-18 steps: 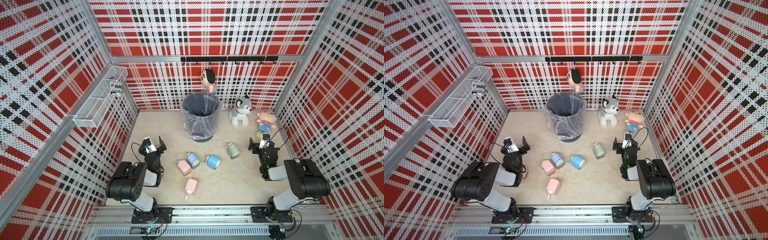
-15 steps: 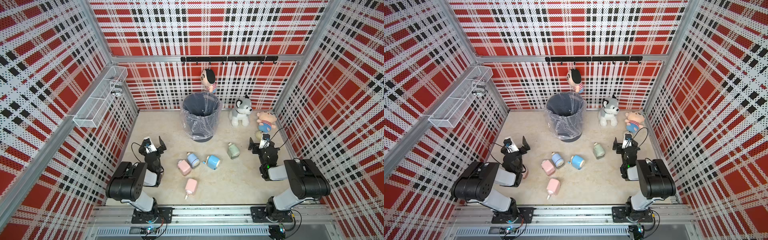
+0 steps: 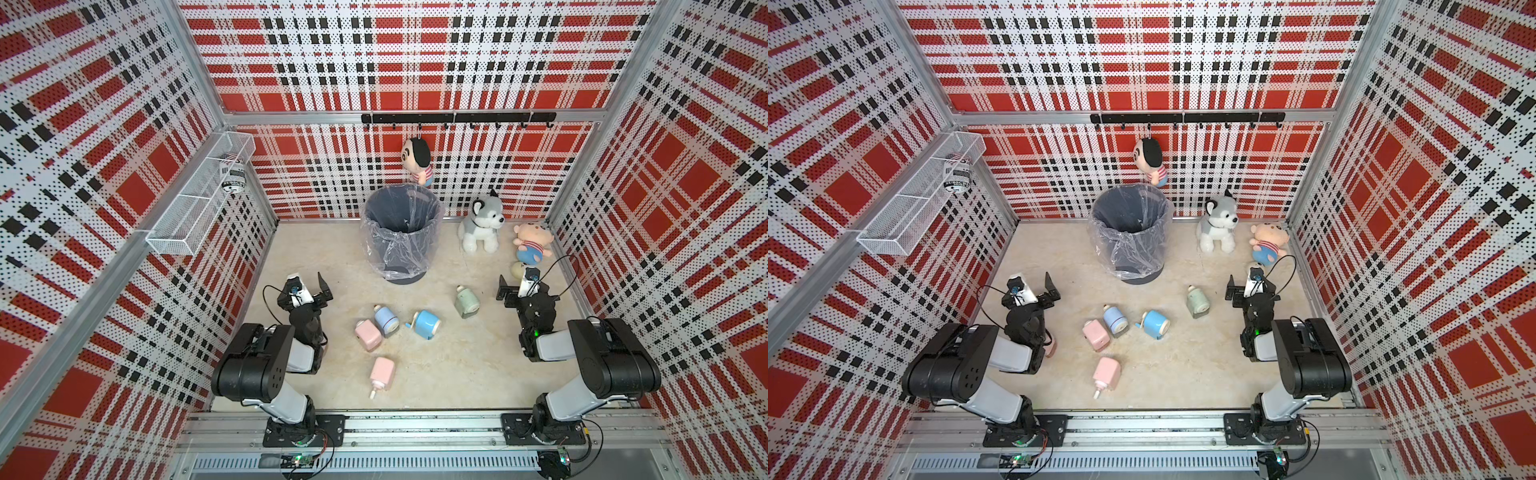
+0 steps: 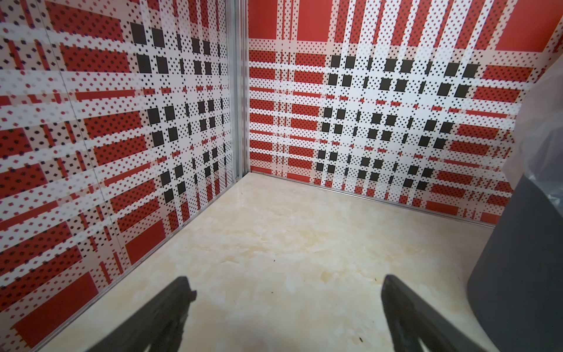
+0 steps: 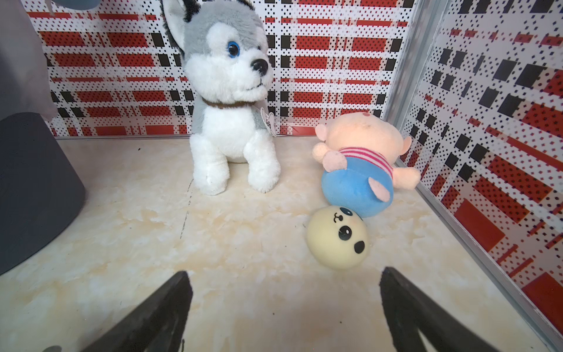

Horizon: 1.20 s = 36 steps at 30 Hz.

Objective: Take out the pencil sharpener tray and clean the shavings
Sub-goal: Pick up the pencil sharpener from the center of the board.

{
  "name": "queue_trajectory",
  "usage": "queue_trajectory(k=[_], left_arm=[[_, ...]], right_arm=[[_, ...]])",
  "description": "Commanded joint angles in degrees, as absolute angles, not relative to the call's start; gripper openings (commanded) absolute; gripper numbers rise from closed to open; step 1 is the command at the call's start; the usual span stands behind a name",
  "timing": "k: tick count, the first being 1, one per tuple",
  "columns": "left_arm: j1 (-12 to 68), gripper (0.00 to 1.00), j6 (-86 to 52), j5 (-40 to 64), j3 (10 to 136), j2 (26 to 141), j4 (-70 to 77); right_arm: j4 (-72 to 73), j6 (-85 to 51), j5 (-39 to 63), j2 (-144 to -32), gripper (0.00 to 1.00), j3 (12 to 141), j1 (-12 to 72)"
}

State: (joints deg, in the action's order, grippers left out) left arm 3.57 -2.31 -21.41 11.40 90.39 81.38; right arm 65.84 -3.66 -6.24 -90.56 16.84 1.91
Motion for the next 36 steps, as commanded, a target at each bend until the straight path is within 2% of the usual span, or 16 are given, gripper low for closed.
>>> queue_trajectory(k=[1, 15, 19, 26, 30, 32, 36], left_arm=[[3.81, 0.98, -1.67, -21.45, 11.43, 90.56, 82.00], [4.39, 0.98, -1.12, -21.84, 10.77, 90.28, 83.09], [7.25, 0.98, 0.42, -29.11, 5.04, 87.80, 92.91], [13.20, 0.98, 7.59, -33.99, 1.91, 75.16, 91.81], [20.65, 0.98, 16.30, -38.72, 1.85, 66.78, 90.30], [23.86, 0.98, 18.34, -41.05, 2.01, 62.22, 87.78], [28.61, 0.98, 13.81, -46.95, 3.97, 52.34, 77.75]], right_arm=[[65.81, -3.39, -6.14, -89.91, 1.00, 16.87, 1.67], [65.96, -2.36, -4.78, -89.56, 1.00, 16.62, 1.99], [63.38, -0.27, -7.72, -84.98, 1.00, 16.11, 4.30], [53.12, 0.51, -6.45, -75.76, 1.00, 18.50, 4.98], [51.92, -6.09, -3.44, -68.02, 1.00, 19.09, 5.36], [46.63, -10.59, -3.12, -63.52, 1.00, 20.83, 5.36], [32.35, -17.00, -1.36, -55.67, 1.00, 26.24, 5.36]])
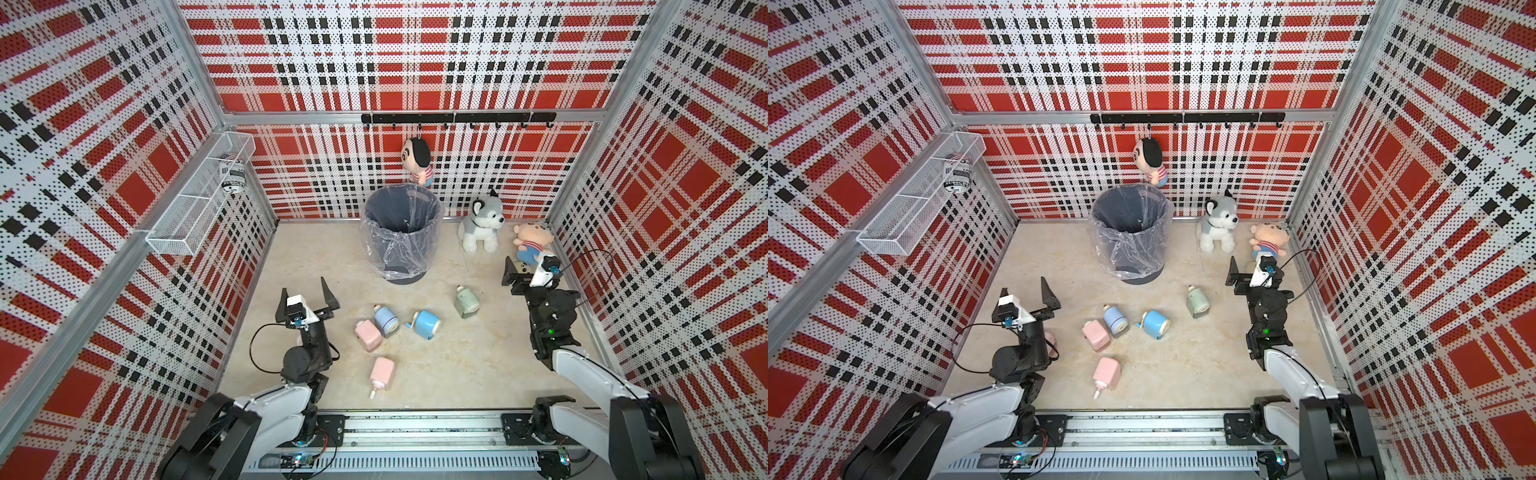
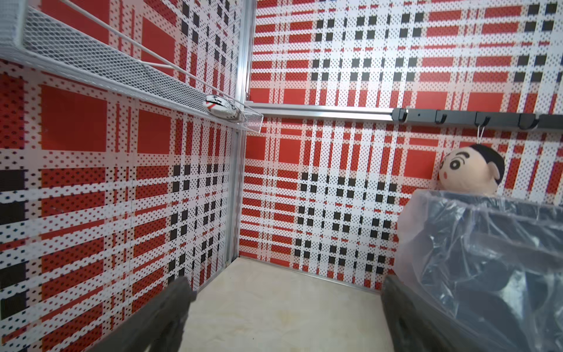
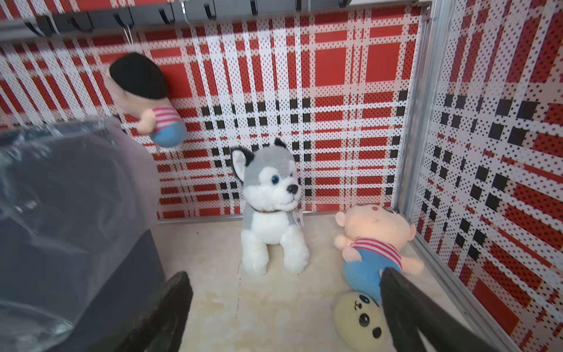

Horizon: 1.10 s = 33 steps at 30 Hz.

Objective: Take out the pencil sharpener tray and clean the shavings
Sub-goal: Pick up the pencil sharpener from the center of the board.

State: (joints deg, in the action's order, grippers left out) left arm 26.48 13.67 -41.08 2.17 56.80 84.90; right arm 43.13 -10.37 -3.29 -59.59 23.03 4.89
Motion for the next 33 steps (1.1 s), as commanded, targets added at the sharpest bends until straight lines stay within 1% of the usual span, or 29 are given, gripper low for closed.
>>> queue_trajectory(k=[1, 4, 6, 9, 12, 14, 15, 17, 20, 22, 24, 25, 28, 30, 33], left_arm=[[29.82, 0.98, 12.48, -47.31, 4.94, 49.23, 73.78], [33.25, 0.98, 6.10, -48.63, 7.93, 40.61, 61.87], [35.10, 0.98, -0.53, -48.80, 10.86, 35.03, 51.80], [36.61, 0.98, -11.63, -48.59, 14.73, 28.23, 36.67], [36.74, 0.98, -20.74, -46.48, 16.80, 23.00, 26.67], [36.66, 0.98, -26.85, -43.20, 18.07, 19.69, 20.66], [36.58, 0.98, -28.12, -39.80, 18.46, 17.92, 18.67], [36.39, 0.98, -27.64, -32.74, 18.34, 14.79, 17.30], [36.21, 0.98, -26.28, -29.11, 17.69, 10.48, 15.90], [36.12, 0.98, -28.74, -31.03, 17.30, 8.39, 14.12], [36.12, 0.98, -35.32, -35.07, 15.95, 6.50, 12.06], [36.04, 0.98, -37.91, -35.23, 14.60, 5.51, 12.58], [35.57, 0.98, -43.41, -32.67, 12.69, 6.88, 14.35], [35.05, 0.98, -47.54, -31.75, 14.80, 12.32, 11.59], [34.29, 0.98, -52.95, -28.80, 20.00, 24.08, 6.45]], right_arm=[[27.74, -18.16, -1.05, -53.63, 1.00, 27.92, 5.36], [16.33, -19.73, 1.30, -48.82, 1.00, 32.21, 5.36], [9.30, -21.22, 2.82, -45.45, 1.00, 34.67, 5.36], [-2.52, -22.01, 5.33, -41.90, 1.00, 39.23, 5.36], [-10.61, -21.45, 6.86, -39.65, 1.00, 41.22, 5.36], [-12.93, -22.80, 7.54, -38.61, 1.00, 40.51, 5.36], [-13.36, -23.49, 8.76, -37.97, 1.00, 39.74, 5.32], [-12.95, -25.14, 11.64, -36.60, 1.00, 37.88, 5.25], [-11.70, -28.91, 13.11, -33.74, 1.00, 34.53, 5.19], [-10.76, -30.27, 13.87, -32.42, 1.00, 33.10, 5.19], [-9.92, -30.07, 15.57, -32.50, 1.00, 32.26, 5.19], [-9.51, -29.71, 16.94, -32.99, 1.00, 31.87, 5.19], [-8.04, -28.68, 20.96, -35.72, 1.00, 30.90, 5.31], [-6.19, -28.89, 23.43, -37.34, 1.00, 29.74, 5.35], [-3.44, -30.50, 25.48, -38.77, 1.00, 27.95, 6.01]])
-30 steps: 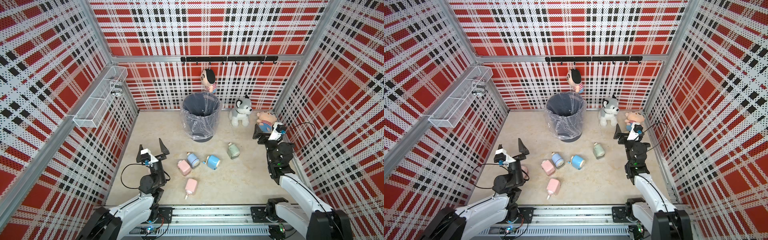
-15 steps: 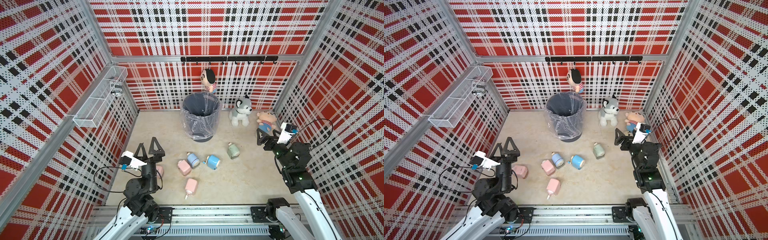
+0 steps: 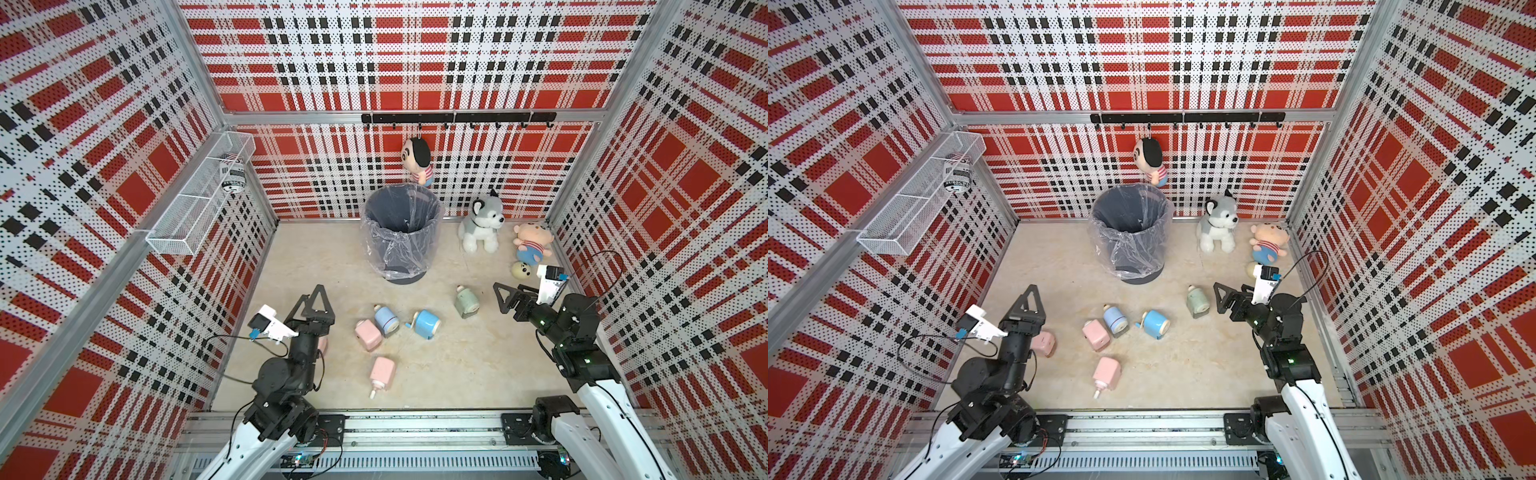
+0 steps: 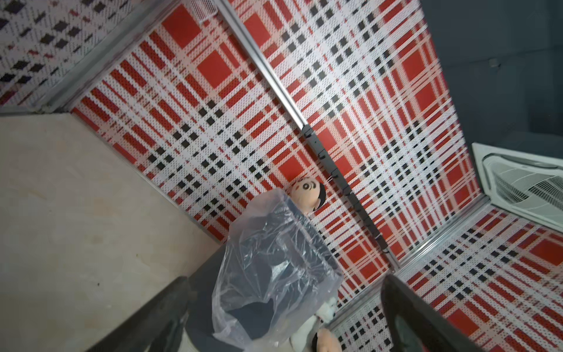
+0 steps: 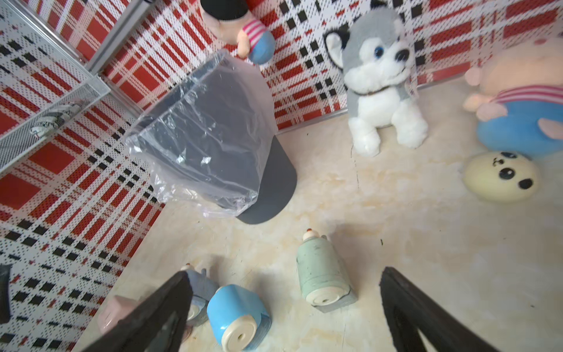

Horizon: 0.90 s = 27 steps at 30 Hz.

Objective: Take out the pencil sharpener tray and clean the shavings
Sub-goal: Pick up the pencil sharpener from the center of the board.

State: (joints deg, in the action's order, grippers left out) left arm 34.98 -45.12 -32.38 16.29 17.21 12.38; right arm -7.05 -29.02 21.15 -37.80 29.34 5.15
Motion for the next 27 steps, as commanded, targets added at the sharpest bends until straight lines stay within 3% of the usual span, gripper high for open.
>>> queue_trajectory(k=[1, 7, 15, 27], left_arm=[[34.38, 0.98, -53.61, -26.30, 21.42, 28.03, 6.24], [39.13, 0.98, -53.98, -19.52, 31.44, 46.22, 1.98], [55.11, 0.98, -57.82, -35.58, 42.31, 58.37, -8.89], [60.55, 0.98, -75.59, -34.19, 61.45, 79.64, -28.45]], right_arm=[[-2.80, -30.98, 25.99, -39.09, 1.00, 27.50, 6.57], [-3.74, -29.70, 22.49, -39.63, 1.00, 27.26, 13.53], [-6.18, -25.63, 14.72, -46.35, 1.00, 30.12, 25.77], [-5.41, -26.83, -1.45, -46.14, 1.00, 26.56, 27.08]])
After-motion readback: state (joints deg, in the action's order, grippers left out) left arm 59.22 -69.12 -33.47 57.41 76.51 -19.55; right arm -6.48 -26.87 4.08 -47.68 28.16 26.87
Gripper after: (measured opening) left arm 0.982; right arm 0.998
